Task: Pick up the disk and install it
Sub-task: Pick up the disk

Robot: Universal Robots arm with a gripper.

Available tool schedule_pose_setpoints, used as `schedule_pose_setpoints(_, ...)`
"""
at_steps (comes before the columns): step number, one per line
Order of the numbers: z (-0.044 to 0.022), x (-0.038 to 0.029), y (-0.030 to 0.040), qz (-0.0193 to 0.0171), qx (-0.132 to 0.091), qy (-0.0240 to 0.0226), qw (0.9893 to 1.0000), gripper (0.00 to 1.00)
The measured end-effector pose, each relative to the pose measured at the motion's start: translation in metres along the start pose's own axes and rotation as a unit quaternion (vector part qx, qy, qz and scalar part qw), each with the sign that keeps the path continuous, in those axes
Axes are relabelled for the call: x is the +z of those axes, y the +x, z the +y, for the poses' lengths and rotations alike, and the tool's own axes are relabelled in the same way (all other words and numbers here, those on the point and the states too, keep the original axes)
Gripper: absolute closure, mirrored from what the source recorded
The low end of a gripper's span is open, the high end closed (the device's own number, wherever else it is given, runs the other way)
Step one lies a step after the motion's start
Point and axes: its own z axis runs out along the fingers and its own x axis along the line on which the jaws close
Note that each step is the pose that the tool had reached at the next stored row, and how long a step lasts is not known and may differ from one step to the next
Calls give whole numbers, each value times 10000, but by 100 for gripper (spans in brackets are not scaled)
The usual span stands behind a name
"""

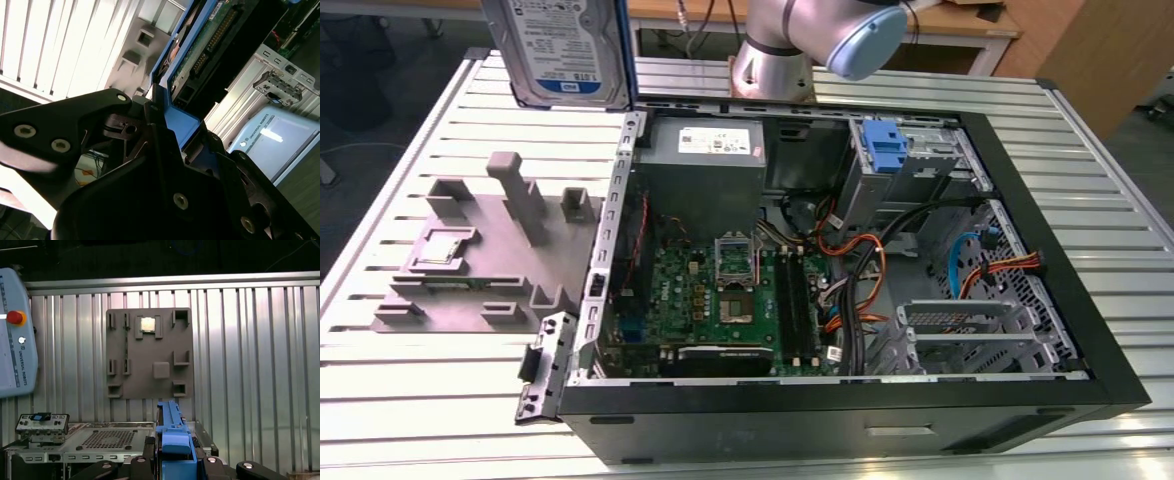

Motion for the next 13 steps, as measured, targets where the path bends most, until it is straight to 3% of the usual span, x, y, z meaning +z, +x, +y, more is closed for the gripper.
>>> schedule_pose_setpoints(13,-216,-3,-11,0,0,0,10000,63)
